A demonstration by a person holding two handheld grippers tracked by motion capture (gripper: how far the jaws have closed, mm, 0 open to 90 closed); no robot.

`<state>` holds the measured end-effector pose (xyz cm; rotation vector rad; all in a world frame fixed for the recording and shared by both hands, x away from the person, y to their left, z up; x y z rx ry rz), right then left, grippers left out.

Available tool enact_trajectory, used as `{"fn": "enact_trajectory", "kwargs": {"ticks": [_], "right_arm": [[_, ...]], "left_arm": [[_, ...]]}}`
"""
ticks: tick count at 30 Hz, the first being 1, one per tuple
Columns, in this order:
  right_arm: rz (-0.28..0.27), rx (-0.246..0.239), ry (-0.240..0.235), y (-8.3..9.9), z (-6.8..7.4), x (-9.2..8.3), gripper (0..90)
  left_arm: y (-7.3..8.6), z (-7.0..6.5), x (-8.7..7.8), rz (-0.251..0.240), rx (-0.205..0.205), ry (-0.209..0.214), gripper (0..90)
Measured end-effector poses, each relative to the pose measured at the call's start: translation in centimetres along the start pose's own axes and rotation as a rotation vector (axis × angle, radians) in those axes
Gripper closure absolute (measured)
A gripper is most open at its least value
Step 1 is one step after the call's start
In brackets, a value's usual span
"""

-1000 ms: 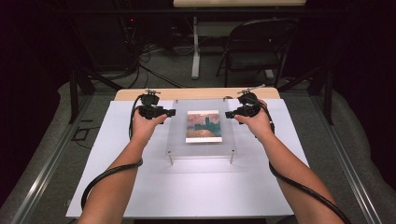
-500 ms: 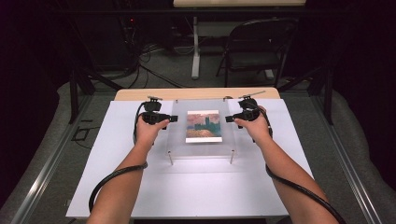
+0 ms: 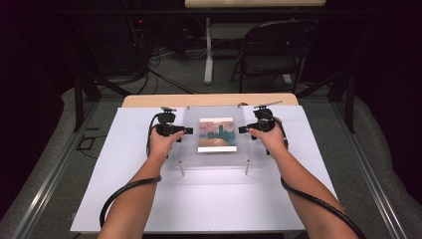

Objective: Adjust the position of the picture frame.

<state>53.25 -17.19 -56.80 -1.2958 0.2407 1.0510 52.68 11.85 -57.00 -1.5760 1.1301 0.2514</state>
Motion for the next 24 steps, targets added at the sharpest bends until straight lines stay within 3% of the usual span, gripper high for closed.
{"fn": "enact_trajectory", "kwargs": {"ticks": [15, 21, 24], "right_arm": [[0.001, 0.086, -0.056, 0.3, -0.1, 0.5, 34.3], [0.011, 0.095, -0.098, 0.4, 0.6, 0.9, 33.6], [0.019, 0.083, -0.094, 0.4, 0.8, 1.0, 31.2]], "left_arm": [[0.2, -0.1, 0.4, 0.007, -0.035, 0.020, 30.7], [0.2, -0.1, 0.4, 0.013, -0.045, 0.019, 30.5], [0.2, -0.2, 0.4, 0.019, -0.045, 0.016, 30.2]]}}
Point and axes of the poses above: each handheld gripper's, and its own axes: x roughly forward along the jaws, y roughly out of its underside, z roughly to its left, the point moved 6 cm from there along x, roughly forward along the jaws, and after that the axes turned 4 degrees about -z, right-handed, at the moved point
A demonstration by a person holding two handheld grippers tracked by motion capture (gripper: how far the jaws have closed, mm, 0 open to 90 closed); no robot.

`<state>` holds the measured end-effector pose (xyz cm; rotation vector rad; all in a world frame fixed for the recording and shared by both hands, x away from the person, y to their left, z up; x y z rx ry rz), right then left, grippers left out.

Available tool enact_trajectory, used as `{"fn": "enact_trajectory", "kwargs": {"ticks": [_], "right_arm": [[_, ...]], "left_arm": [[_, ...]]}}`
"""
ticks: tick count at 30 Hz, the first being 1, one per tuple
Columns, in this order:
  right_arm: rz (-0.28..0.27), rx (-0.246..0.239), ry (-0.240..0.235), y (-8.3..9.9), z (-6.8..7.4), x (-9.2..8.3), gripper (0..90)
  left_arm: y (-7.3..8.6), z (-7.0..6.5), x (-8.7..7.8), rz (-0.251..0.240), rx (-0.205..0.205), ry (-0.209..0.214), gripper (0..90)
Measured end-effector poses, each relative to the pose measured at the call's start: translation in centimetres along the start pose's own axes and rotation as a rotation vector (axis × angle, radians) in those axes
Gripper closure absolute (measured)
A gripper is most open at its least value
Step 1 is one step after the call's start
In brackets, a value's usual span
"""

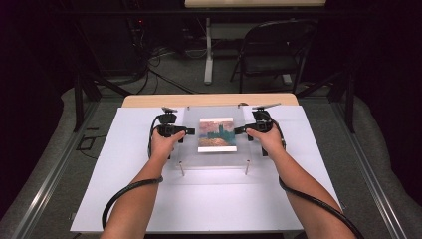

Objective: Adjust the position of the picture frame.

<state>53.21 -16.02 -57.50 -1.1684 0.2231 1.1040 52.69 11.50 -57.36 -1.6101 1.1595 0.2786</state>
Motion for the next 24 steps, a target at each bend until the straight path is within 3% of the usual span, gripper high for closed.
{"fn": "enact_trajectory", "kwargs": {"ticks": [8, 14, 19, 24], "right_arm": [[0.016, 0.012, -0.006, 0.03, 0.19, 0.27, 28.8], [0.023, 0.026, -0.011, 0.07, 0.30, 0.49, 27.0], [0.017, 0.031, -0.019, 0.08, 0.31, 0.68, 26.2], [0.021, 0.034, -0.019, 0.06, 0.31, 0.71, 25.9]], "left_arm": [[0.11, 0.08, 0.04, -0.002, -0.018, 0.016, 29.8], [0.12, 0.02, 0.17, 0.007, -0.006, 0.024, 27.4], [0.26, 0.02, 0.35, 0.013, -0.045, 0.052, 25.9], [0.22, -0.08, 0.45, 0.016, -0.046, 0.045, 25.3]]}}
Point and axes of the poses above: each handheld gripper's, and its own axes: x roughly forward along the jaws, y roughly out of its underside, z roughly to its left, the point moved 6 cm from there along x, roughly forward along the jaws, and after that the axes turned 4 degrees about -z, right-handed, at the moved point
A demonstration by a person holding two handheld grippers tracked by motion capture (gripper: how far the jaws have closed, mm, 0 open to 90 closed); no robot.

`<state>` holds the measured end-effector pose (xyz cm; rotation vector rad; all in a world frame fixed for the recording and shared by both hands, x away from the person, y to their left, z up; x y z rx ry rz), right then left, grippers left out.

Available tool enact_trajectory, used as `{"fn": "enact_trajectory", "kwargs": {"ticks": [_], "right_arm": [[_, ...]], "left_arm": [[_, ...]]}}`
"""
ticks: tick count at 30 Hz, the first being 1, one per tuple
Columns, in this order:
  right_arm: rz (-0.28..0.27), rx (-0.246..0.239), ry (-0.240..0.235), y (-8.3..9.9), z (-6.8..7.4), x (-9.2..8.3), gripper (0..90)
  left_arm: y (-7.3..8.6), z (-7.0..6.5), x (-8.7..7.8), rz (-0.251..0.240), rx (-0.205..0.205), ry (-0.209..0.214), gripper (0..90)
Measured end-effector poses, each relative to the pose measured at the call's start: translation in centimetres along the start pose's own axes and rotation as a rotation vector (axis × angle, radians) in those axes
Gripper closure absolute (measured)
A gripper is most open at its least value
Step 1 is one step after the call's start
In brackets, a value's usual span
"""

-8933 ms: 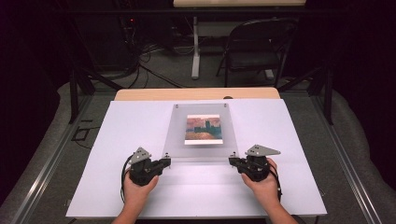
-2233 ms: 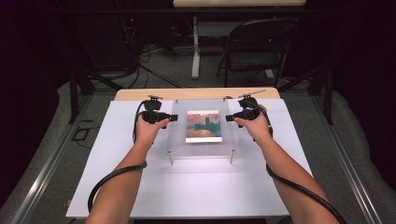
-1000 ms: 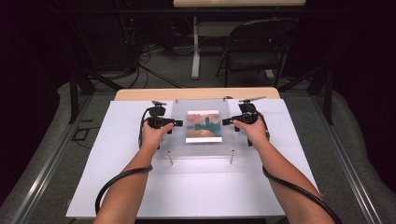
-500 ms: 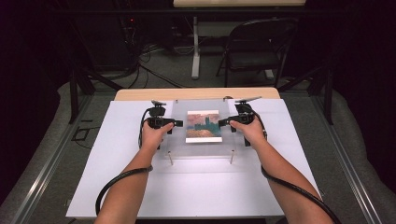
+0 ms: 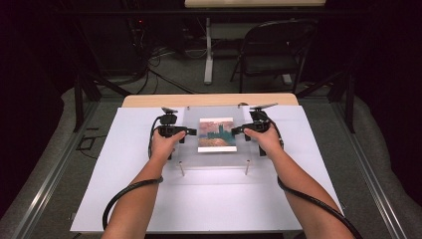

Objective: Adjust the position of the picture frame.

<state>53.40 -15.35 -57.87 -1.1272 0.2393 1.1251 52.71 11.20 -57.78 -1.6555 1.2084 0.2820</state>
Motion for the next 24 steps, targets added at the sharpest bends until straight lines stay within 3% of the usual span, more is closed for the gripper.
{"fn": "enact_trajectory", "kwargs": {"ticks": [24], "right_arm": [[0.017, 0.036, -0.020, -0.03, 0.06, 0.43, 24.6]], "left_arm": [[0.06, -0.09, 0.24, 0.011, -0.047, 0.016, 25.2]]}}
Point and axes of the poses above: each handheld gripper's, and its own axes: x roughly forward along the jaws, y roughly out of its underside, z roughly to its left, the point moved 6 cm from there along x, roughly forward along the jaws, and after that the axes turned 4 degrees about -z, right-handed, at the moved point
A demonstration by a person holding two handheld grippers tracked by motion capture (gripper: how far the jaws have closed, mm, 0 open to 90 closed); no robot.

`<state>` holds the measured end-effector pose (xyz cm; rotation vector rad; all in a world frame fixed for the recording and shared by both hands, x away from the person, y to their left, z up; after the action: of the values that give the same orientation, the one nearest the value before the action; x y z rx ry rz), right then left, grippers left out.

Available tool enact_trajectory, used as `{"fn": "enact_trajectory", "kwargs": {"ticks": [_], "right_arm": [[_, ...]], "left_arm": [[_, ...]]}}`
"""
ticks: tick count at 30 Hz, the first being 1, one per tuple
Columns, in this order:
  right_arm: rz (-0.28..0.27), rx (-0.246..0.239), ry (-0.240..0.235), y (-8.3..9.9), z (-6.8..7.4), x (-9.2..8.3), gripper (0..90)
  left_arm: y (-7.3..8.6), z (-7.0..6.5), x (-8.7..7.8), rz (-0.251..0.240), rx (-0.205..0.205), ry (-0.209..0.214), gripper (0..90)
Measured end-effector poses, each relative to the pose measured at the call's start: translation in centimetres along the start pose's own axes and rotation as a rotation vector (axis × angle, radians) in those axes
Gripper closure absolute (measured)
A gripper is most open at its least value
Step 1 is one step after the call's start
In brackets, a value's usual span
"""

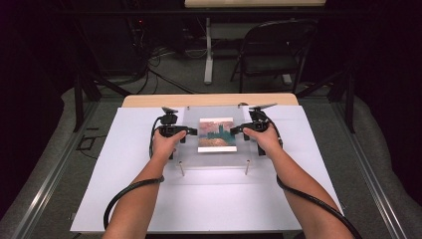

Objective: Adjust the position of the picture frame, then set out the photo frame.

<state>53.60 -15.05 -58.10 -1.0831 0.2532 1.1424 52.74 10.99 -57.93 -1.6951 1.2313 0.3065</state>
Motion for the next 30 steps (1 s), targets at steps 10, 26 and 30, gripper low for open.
{"fn": "enact_trajectory", "kwargs": {"ticks": [10, 26, 30], "right_arm": [[0.003, 0.008, 0.001, 0.01, 0.03, 0.01, 24.9], [0.007, 0.004, 0.017, -0.17, 0.09, -0.29, 27.6], [0.009, 0.002, 0.020, -0.18, 0.14, -0.33, 27.6]], "left_arm": [[-0.06, -0.04, 0.01, 0.004, -0.007, -0.004, 25.4], [-0.21, 0.18, -0.35, -0.003, -0.055, -0.007, 33.3], [-0.24, 0.14, -0.44, 0.003, -0.051, -0.009, 33.4]]}}
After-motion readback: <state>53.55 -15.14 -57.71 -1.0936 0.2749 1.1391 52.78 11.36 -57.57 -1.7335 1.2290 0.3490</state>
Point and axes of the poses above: each handheld gripper's, and its own axes: x roughly forward along the jaws, y roughly out of its underside, z roughly to its left, the point moved 6 cm from there along x, roughly forward along the jaws, and after that the axes turned 4 degrees about -z, right-handed, at the moved point
